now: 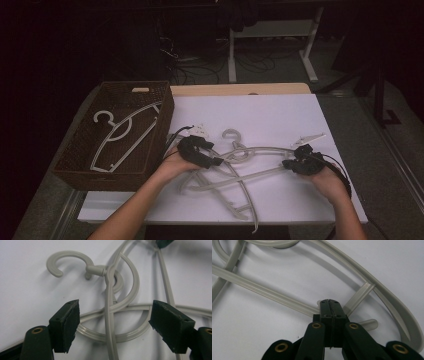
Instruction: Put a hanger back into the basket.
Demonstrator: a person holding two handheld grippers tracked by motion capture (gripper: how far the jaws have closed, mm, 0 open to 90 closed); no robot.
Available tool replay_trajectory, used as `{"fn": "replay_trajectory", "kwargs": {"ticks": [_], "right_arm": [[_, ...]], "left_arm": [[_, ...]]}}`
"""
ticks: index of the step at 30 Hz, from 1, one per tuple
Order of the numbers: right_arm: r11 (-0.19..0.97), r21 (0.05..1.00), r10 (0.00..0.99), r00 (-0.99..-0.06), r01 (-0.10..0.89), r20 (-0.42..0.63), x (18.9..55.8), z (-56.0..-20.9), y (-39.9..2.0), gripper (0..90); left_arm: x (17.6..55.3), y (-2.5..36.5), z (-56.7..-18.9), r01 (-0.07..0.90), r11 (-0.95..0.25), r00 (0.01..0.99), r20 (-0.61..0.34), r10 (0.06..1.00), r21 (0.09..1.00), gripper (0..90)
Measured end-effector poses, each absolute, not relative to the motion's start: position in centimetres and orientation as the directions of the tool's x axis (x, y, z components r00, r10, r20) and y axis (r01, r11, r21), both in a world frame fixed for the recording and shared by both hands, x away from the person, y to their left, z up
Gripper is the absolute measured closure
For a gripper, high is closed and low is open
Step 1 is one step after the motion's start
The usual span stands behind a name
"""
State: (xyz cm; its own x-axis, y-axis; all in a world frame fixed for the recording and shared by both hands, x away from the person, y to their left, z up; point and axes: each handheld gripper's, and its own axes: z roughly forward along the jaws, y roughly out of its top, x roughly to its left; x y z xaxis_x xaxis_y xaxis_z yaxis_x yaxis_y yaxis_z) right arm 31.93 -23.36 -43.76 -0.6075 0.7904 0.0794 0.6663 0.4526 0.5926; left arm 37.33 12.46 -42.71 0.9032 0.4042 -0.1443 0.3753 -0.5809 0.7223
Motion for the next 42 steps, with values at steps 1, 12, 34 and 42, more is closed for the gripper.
{"fn": "replay_trajectory", "kwargs": {"ticks": [1,12,34,42], "right_arm": [[0.451,0.593,0.791,-0.607,0.667,0.081,31.9,-43.7,-23.4,88.9],[0.454,0.59,0.79,-0.608,0.667,0.079,32.0,-43.8,-23.3,88.9],[0.449,0.601,0.789,-0.609,0.661,0.081,31.8,-43.6,-23.4,88.8],[0.435,0.651,0.765,-0.636,0.623,0.097,31.5,-42.3,-22.9,84.7]], "left_arm": [[37.3,12.4,-42.8,0.377,-0.589,0.903,-0.142,0.406,0.715,25.4],[37.3,11.3,-44.2,0.323,-0.689,0.928,-0.073,0.366,0.649,48.3],[36.9,10.1,-44.1,0.316,-0.732,0.913,0.015,0.407,0.604,79.7],[36.7,10.5,-43.0,0.322,-0.717,0.898,0.041,0.439,0.617,80.9]]}}
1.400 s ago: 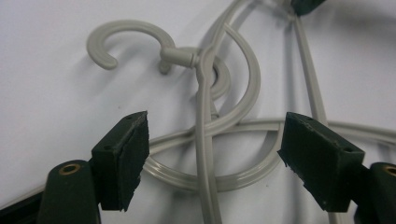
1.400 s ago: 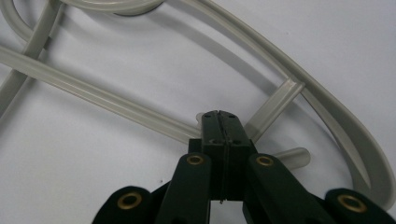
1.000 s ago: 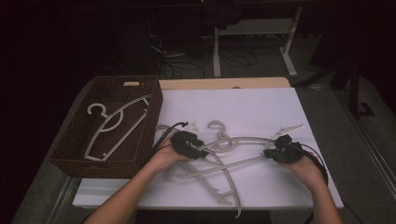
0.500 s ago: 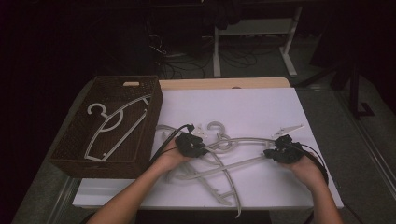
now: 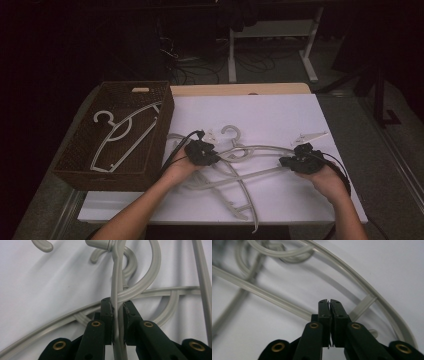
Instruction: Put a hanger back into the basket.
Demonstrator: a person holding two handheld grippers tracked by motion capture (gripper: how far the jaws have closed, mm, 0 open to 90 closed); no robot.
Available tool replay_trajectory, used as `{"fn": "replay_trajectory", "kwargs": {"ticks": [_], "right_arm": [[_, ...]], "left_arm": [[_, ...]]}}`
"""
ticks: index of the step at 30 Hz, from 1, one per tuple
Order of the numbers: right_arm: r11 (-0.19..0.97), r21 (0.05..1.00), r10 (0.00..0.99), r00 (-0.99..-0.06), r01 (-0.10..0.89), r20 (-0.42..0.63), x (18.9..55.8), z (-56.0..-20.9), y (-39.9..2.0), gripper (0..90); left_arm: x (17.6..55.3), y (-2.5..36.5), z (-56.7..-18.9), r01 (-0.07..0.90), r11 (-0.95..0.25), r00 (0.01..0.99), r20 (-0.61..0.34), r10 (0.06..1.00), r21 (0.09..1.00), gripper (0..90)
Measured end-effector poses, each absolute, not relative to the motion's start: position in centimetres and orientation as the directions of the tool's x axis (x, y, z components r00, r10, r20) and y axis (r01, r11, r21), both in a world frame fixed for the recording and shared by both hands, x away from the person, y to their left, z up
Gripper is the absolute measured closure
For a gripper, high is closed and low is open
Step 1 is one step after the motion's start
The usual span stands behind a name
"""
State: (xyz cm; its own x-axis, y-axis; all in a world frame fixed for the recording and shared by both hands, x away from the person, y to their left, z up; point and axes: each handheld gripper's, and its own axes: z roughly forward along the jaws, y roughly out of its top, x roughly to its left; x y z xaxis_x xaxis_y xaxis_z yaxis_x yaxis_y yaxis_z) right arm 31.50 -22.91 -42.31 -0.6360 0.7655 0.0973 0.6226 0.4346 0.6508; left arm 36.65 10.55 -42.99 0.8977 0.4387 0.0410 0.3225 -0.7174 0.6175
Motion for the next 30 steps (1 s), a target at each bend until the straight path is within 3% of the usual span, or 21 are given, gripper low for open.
{"fn": "replay_trajectory", "kwargs": {"ticks": [15,23,30], "right_arm": [[0.398,0.702,0.732,-0.666,0.59,0.144,30.8,-40.8,-22.4,55.1],[0.401,0.699,0.743,-0.656,0.592,0.13,31.0,-41.4,-22.0,34.2],[0.381,0.711,0.745,-0.652,0.591,0.142,31.1,-41.4,-22.2,22.9]], "left_arm": [[38.1,12.1,-38.6,0.392,-0.635,0.825,0.052,0.563,0.666,81.0],[38.7,13.1,-34.7,0.379,-0.631,0.813,0.082,0.576,0.677,81.1],[39.1,14.4,-31.8,0.376,-0.621,0.804,0.092,0.588,0.688,81.0]]}}
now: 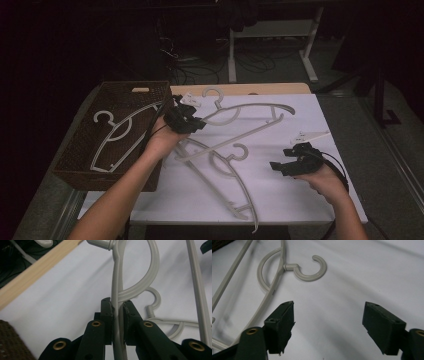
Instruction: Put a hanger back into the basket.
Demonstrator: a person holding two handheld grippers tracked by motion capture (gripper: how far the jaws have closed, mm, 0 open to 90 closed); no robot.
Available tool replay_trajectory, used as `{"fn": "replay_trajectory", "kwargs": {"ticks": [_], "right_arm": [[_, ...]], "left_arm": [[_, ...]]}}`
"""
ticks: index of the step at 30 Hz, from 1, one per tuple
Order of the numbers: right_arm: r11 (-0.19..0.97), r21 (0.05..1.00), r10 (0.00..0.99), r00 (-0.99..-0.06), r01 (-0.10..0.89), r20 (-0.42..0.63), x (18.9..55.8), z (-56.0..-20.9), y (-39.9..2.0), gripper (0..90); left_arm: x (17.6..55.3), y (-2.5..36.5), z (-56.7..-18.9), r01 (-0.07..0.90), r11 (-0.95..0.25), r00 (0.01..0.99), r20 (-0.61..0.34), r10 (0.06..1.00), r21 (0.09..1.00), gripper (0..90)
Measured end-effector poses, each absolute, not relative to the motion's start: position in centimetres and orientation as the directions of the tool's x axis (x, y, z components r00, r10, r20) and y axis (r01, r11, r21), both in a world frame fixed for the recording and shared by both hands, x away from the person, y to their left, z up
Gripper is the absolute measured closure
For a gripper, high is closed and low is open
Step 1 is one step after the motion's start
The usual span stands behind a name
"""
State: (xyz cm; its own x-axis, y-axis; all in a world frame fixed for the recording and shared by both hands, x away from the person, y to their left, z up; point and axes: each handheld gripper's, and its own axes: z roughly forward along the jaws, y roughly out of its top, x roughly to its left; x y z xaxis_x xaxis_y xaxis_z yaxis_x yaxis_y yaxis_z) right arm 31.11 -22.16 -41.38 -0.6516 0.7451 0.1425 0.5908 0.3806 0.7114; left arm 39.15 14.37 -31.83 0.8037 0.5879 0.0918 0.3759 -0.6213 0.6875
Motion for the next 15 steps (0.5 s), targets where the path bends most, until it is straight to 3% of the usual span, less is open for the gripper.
{"fn": "replay_trajectory", "kwargs": {"ticks": [4,15], "right_arm": [[0.373,0.716,0.744,-0.652,0.59,0.149,31.1,-41.4,-22.0,17.2],[0.384,0.719,0.745,-0.654,0.58,0.129,31.2,-41.6,-21.6,13.6]], "left_arm": [[39.4,15.6,-30.3,0.379,-0.606,0.794,0.091,0.601,0.699,81.0],[39.6,19.5,-26.5,0.365,-0.591,0.777,0.114,0.619,0.719,81.1]]}}
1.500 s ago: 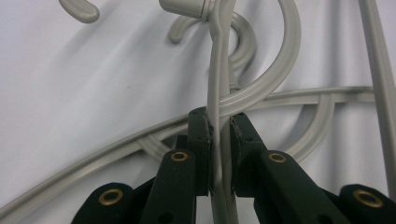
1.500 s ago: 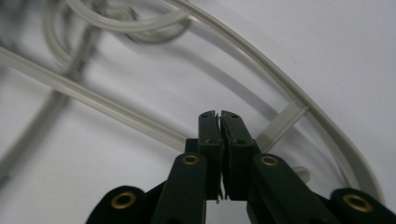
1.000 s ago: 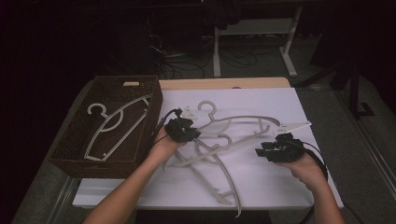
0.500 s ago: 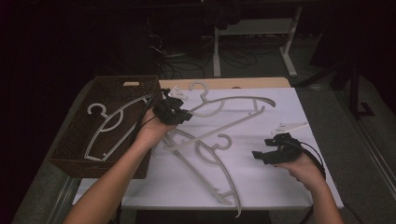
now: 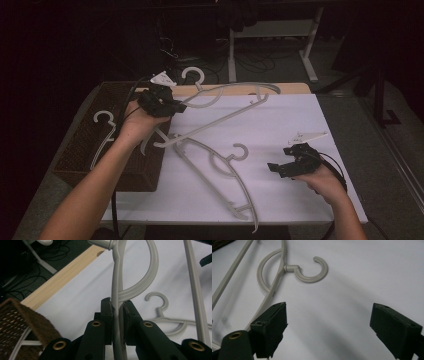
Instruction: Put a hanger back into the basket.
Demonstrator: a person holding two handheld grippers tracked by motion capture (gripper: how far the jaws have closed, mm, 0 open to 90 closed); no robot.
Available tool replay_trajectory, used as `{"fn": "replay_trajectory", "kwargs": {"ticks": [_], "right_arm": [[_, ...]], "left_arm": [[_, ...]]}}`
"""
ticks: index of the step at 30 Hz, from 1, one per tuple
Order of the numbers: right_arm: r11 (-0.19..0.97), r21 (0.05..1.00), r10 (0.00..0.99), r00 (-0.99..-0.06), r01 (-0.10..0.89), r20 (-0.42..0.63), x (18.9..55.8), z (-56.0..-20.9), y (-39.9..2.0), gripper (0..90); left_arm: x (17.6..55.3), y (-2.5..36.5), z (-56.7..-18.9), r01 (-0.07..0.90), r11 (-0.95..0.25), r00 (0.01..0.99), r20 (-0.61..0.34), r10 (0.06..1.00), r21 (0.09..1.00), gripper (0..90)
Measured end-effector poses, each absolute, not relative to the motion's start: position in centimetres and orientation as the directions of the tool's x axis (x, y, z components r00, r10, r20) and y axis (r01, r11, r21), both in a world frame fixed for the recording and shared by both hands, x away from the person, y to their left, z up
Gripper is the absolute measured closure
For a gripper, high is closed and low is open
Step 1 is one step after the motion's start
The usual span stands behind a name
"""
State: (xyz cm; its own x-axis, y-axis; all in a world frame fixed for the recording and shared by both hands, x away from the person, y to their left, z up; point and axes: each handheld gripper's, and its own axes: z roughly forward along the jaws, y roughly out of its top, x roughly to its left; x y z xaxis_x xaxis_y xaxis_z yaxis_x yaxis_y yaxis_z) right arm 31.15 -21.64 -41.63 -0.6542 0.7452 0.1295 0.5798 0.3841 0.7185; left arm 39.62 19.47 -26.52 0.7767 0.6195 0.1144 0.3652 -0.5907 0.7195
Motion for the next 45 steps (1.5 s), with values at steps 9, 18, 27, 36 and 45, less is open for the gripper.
{"fn": "replay_trajectory", "kwargs": {"ticks": [9,18,27,36,45], "right_arm": [[0.387,0.715,0.749,-0.651,0.582,0.124,31.2,-41.8,-21.5,13.0],[0.402,0.71,0.745,-0.657,0.579,0.114,31.3,-42.0,-21.2,13.0],[0.397,0.711,0.748,-0.654,0.58,0.116,31.3,-42.0,-21.3,13.0],[0.403,0.708,0.747,-0.656,0.58,0.112,31.4,-42.0,-21.3,13.0],[0.402,0.706,0.75,-0.652,0.583,0.111,31.4,-42.0,-21.3,12.9]], "left_arm": [[39.7,23.6,-25.5,0.374,-0.568,0.746,0.126,0.654,0.733,81.1],[39.5,28.8,-24.5,0.395,-0.527,0.688,0.138,0.713,0.753,81.1],[39.2,34.3,-24.5,0.431,-0.505,0.61,0.171,0.774,0.748,81.1],[38.8,39.2,-25.8,0.475,-0.477,0.542,0.181,0.821,0.739,81.1],[38.4,42.8,-26.8,0.524,-0.47,0.482,0.208,0.851,0.711,81.1]]}}
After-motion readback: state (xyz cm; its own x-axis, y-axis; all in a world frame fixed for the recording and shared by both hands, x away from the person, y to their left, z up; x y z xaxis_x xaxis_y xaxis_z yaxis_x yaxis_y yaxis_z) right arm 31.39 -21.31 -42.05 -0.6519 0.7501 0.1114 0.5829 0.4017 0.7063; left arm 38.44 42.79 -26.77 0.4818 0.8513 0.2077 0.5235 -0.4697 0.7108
